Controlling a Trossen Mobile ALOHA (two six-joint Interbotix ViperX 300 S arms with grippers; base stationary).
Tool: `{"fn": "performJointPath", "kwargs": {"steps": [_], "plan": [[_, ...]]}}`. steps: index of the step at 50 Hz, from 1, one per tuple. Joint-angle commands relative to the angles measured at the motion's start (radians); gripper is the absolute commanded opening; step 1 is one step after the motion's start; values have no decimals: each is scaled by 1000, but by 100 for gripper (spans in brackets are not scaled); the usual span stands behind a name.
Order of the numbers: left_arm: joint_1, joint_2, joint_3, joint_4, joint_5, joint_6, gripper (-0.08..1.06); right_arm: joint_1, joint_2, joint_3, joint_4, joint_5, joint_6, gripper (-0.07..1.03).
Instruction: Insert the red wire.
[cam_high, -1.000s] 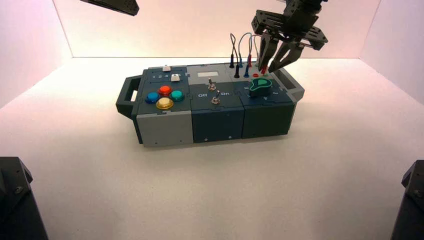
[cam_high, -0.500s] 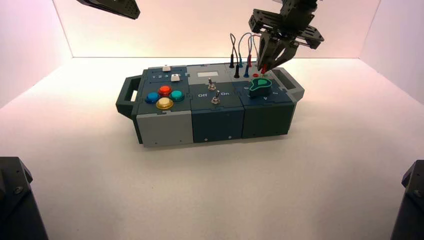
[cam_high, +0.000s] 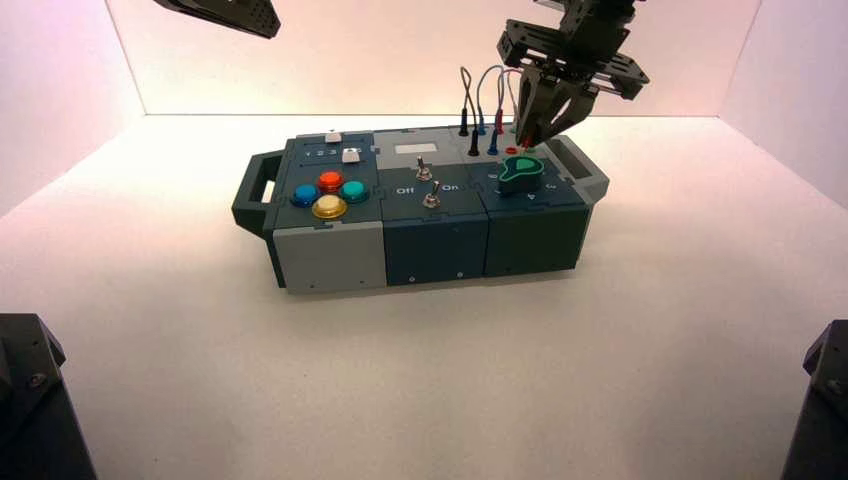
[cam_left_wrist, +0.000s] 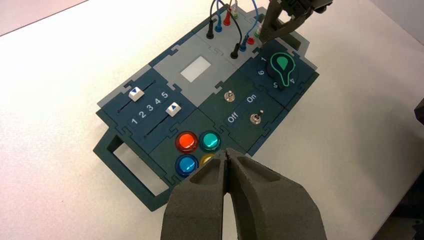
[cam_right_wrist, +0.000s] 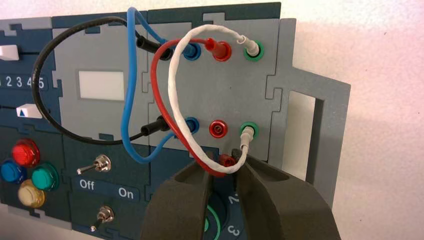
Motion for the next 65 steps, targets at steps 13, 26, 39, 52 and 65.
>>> {"fn": "performJointPath", "kwargs": {"steps": [13, 26, 39, 52, 65], "plan": [[-3, -5, -29, -3, -8, 2, -3, 0, -25, -41, -8, 21, -6, 21], [-3, -3, -28, -3, -8, 3, -3, -8, -11, -69, -18, 52, -8, 21], [-3, -3, -28, -3, -8, 2, -3, -9, -8, -86, -26, 61, -9, 18], [-3, -3, -28, -3, -8, 2, -3, -11, -2, -95, -49, 91, -9, -3], [-3, -3, -26, -3, -8, 2, -3, -11, -23, -92, -52, 92, -9, -3]]}}
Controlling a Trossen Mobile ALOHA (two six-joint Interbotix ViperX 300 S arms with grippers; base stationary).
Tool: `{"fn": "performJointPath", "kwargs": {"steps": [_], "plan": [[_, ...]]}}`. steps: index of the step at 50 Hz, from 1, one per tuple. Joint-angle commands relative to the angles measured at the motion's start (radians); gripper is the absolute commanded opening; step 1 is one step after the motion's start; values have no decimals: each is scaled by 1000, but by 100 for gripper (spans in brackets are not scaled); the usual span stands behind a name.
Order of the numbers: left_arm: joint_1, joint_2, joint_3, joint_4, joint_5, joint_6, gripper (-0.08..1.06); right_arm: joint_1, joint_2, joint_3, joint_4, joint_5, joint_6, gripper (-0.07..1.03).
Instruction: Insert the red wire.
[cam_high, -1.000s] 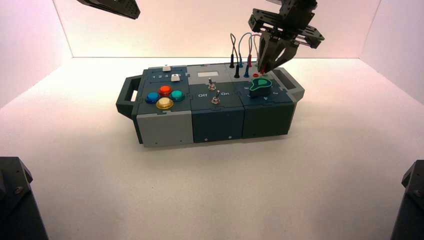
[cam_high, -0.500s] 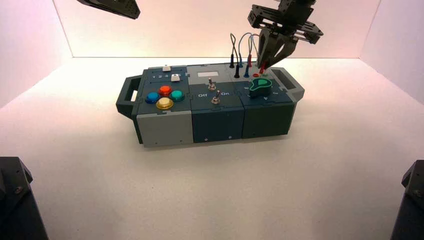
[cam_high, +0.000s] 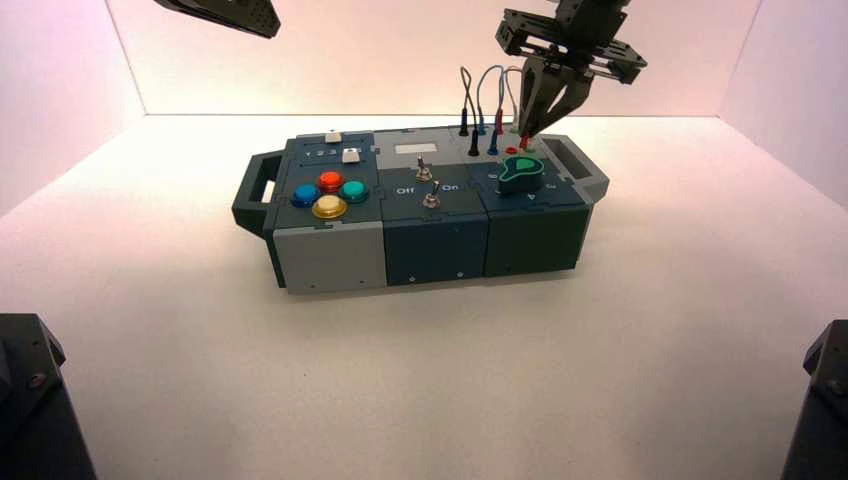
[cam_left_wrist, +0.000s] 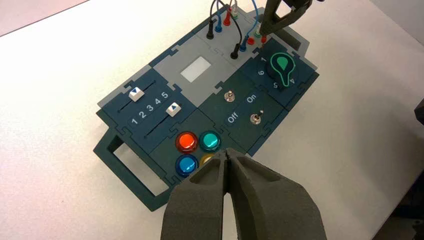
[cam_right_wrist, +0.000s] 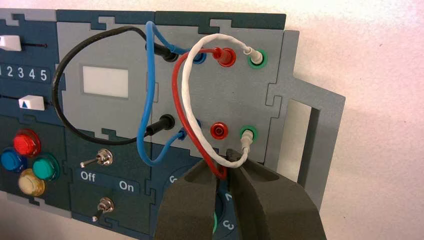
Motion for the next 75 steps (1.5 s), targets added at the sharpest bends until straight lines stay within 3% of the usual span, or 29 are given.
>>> {"fn": "performJointPath", "kwargs": {"steps": [1, 26, 38, 51, 63, 75], "plan": [[-3, -2, -26, -3, -8, 2, -3, -3, -37, -23, -2, -3, -2, -3], [-3, 6, -32, -3, -8, 2, -3, 12, -103, 31, -46, -97, -3, -3], [-3, 8, -32, -3, -8, 2, -3, 60, -138, 69, -106, -192, -9, -3], [-3, 12, -32, -3, -9, 3, -3, 74, -149, 78, -124, -206, -11, -3], [-3, 12, -32, -3, -9, 2, -3, 100, -147, 91, -190, -227, -11, -3], [-3, 14, -32, -3, -9, 2, -3, 110, -146, 98, -207, -258, -11, -3]]}}
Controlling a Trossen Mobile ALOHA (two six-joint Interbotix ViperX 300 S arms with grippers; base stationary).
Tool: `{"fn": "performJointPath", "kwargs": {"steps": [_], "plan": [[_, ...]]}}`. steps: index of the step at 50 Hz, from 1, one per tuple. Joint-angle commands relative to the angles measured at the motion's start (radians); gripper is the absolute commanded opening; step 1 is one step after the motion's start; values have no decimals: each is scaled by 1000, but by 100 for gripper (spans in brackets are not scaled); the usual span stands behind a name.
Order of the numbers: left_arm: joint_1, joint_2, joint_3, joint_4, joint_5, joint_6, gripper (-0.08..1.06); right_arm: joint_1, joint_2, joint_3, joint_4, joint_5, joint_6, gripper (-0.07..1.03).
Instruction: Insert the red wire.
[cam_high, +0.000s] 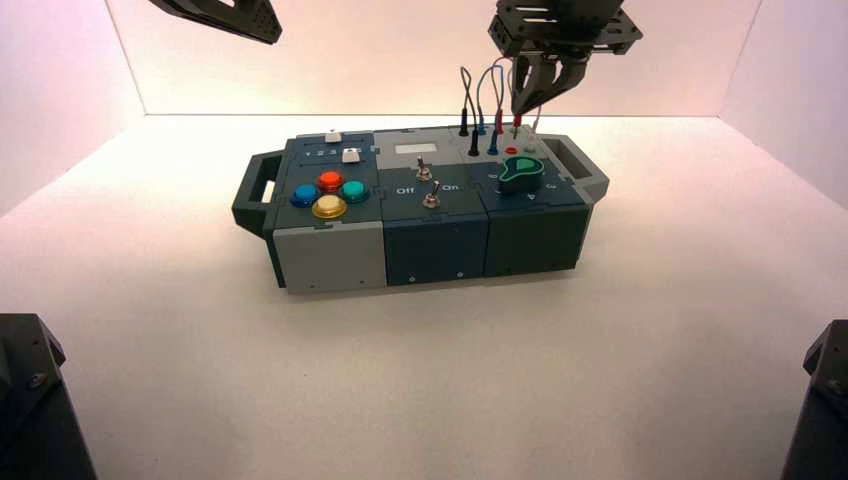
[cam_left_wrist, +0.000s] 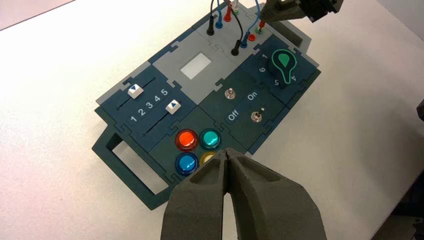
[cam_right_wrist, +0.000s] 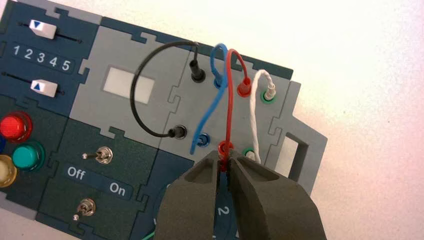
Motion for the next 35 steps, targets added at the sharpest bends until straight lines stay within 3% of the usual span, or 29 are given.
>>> {"fn": "performJointPath", "kwargs": {"steps": [1, 35], "plan": [[-3, -3, -34, -3, -8, 2, -3, 5, -31, -11, -11, -18, -5, -3], [-3, 9, -34, -3, -14, 2, -3, 6, -2, 6, -49, -58, -5, -3]]}}
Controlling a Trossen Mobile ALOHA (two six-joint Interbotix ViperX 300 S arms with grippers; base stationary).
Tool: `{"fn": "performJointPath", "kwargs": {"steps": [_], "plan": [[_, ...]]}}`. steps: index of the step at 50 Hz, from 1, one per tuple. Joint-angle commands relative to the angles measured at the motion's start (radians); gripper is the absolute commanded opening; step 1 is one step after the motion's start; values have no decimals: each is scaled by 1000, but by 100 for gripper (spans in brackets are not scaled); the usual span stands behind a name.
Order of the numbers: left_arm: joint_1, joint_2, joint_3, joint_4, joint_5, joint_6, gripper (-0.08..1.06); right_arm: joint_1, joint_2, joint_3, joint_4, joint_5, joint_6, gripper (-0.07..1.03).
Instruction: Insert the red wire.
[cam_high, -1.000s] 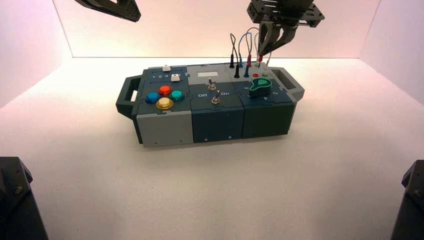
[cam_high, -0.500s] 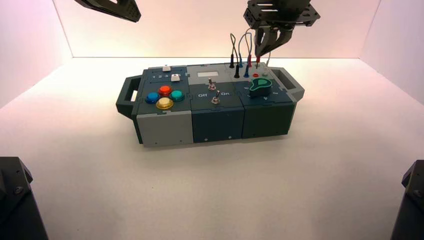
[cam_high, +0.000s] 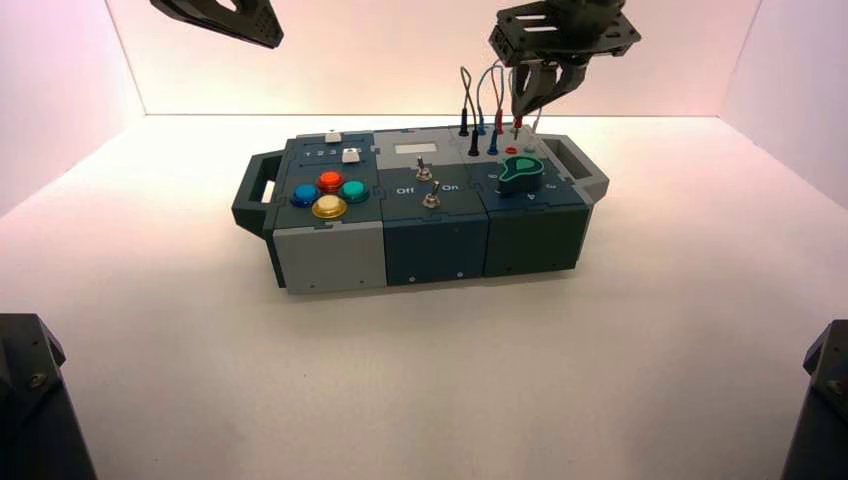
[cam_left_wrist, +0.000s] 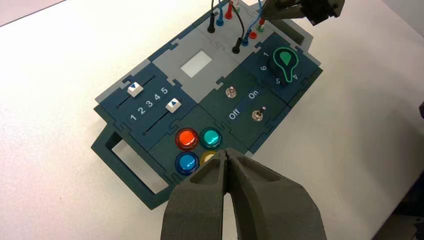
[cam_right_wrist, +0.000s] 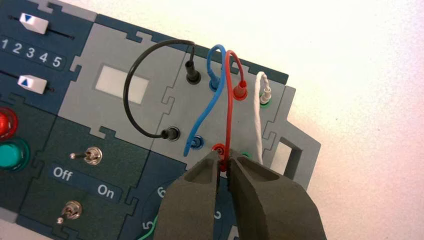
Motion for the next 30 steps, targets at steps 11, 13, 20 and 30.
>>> {"fn": "performJointPath", "kwargs": {"steps": [11, 13, 20, 30], "plan": [[-3, -3, -34, -3, -11, 3, -3, 5, 2, -17, -3, -12, -3, -3], [-3, -3, -34, -3, -11, 3, -3, 5, 3, -17, -3, -14, -3, -3], [-3, -3, -35, -3, -11, 3, -3, 5, 8, -20, -5, -17, -3, -3], [-3, -3, -35, -3, -9, 3, -3, 5, 15, -23, -5, -17, -3, -3]]}}
